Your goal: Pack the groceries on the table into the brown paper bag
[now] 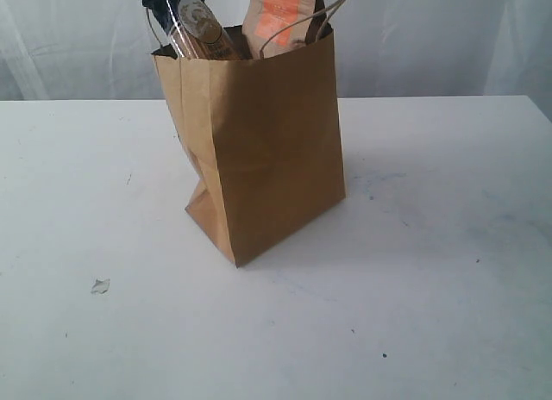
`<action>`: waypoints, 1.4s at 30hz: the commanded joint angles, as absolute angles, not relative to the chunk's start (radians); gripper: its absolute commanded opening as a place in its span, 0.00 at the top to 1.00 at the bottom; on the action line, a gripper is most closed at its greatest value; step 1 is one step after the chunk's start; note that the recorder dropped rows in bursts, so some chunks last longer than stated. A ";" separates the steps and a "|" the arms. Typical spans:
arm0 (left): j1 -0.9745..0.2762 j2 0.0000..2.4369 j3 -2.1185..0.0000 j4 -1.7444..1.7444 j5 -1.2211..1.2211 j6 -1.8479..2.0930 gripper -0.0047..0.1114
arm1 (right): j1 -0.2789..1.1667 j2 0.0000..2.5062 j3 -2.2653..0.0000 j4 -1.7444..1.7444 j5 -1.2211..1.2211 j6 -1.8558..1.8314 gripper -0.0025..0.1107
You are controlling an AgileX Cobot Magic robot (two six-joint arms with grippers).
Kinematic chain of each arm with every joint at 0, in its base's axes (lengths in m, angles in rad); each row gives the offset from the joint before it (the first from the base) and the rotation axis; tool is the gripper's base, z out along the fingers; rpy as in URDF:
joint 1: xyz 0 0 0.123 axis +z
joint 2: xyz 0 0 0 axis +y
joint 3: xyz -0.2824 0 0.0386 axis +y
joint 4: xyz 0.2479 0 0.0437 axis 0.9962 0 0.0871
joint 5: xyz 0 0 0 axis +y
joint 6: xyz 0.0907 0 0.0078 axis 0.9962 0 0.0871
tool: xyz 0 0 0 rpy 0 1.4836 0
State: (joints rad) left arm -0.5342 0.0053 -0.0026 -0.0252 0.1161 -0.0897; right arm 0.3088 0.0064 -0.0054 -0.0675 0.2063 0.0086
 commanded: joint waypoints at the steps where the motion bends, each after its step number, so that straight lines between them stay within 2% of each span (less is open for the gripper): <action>1: -0.530 0.000 0.000 -0.030 0.117 -0.090 0.96 | 0.216 0.000 0.000 -0.070 0.202 0.000 0.98; 10: -0.530 0.000 0.000 -0.030 0.117 -0.090 0.96 | 0.028 0.000 0.000 -0.070 0.202 0.000 0.98; 19: -0.522 0.000 0.000 -0.030 0.117 -0.090 0.96 | 0.003 0.000 0.000 -0.070 0.202 0.000 0.98; 24: -0.447 0.000 0.000 -0.030 0.117 -0.090 0.96 | 0.003 0.000 0.000 -0.070 0.202 0.000 0.98; 34: -0.203 0.000 0.000 -0.030 0.117 -0.090 0.96 | 0.003 0.000 0.000 -0.070 0.202 0.000 0.98; 42: -0.171 0.000 0.000 -0.030 0.117 -0.090 0.96 | 0.003 0.000 0.000 -0.070 0.202 0.000 0.98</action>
